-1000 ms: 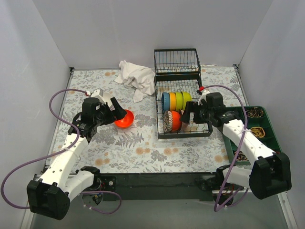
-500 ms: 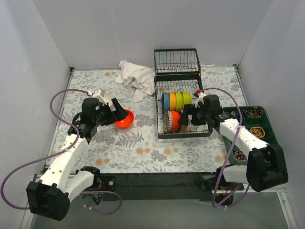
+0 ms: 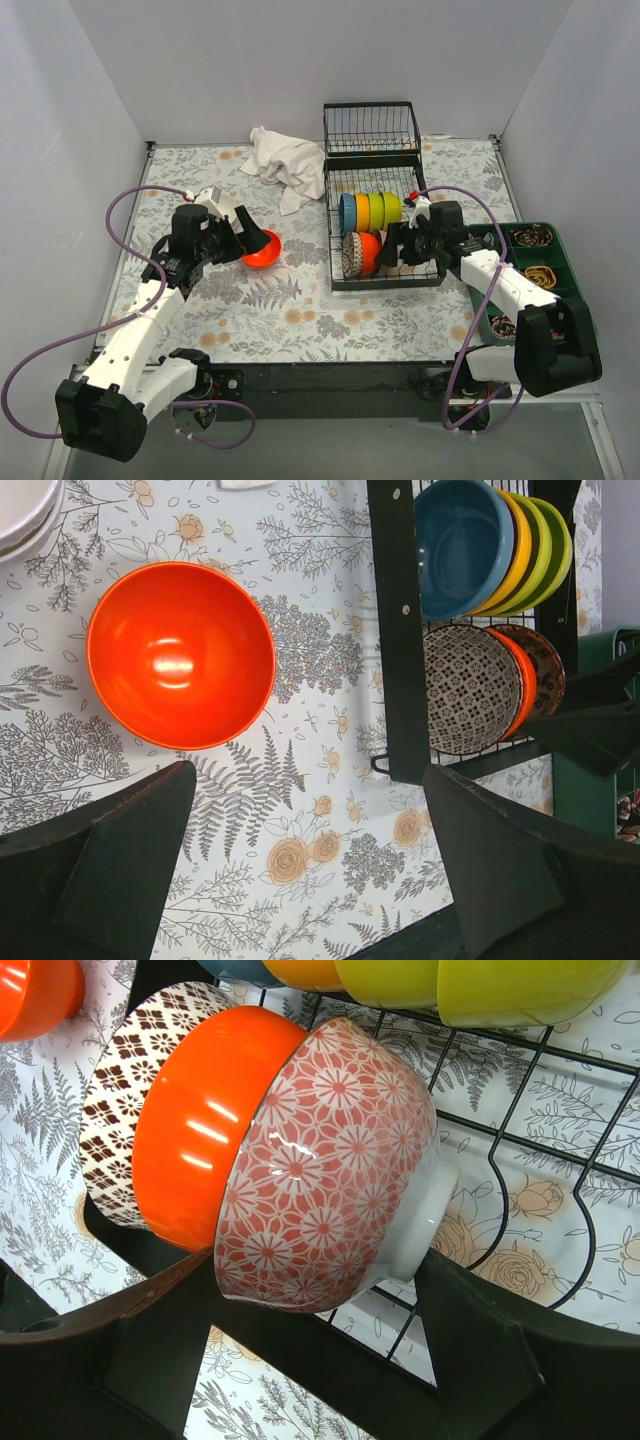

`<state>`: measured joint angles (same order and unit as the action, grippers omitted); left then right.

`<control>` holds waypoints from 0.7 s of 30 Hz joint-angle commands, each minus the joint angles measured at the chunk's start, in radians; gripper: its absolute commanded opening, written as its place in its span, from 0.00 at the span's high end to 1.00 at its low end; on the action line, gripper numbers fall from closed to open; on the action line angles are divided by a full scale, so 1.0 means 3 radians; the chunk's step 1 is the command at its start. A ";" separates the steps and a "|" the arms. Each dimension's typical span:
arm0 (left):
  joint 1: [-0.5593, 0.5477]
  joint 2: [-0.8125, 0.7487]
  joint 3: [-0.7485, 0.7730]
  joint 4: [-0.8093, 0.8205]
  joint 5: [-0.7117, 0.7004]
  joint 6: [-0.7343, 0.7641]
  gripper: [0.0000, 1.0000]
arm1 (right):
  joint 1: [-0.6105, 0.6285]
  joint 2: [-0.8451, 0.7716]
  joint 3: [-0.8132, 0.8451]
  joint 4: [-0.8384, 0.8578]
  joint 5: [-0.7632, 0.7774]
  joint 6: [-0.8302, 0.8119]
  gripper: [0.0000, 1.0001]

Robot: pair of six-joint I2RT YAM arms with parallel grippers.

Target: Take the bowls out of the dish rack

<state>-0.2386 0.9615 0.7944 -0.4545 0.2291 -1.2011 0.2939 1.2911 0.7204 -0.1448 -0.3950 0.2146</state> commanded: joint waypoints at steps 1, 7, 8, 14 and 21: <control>-0.0007 -0.0004 0.0174 -0.0029 0.0085 -0.0015 0.02 | -0.0024 -0.0070 -0.0034 0.0150 -0.0171 -0.0173 0.18; -0.0033 0.0052 0.0236 -0.0039 0.0136 -0.0051 0.02 | -0.0029 -0.0131 -0.0014 0.0145 -0.0253 -0.0240 0.38; -0.0033 0.0057 0.0246 -0.0039 0.0146 -0.0061 0.02 | -0.0024 -0.0141 -0.0003 0.0145 -0.0253 -0.0245 0.43; -0.0074 0.0124 0.0312 -0.0029 0.0167 -0.0087 0.02 | -0.0013 -0.0233 0.0114 0.0043 -0.0238 -0.0250 0.79; -0.0150 0.0190 0.0307 0.0088 0.0213 -0.0199 0.02 | 0.0068 -0.0315 0.0298 -0.0238 0.0140 -0.0265 0.90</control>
<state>-0.2649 1.0122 0.8524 -0.4622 0.2668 -1.2362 0.2970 1.2476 0.7334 -0.1936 -0.3771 0.1493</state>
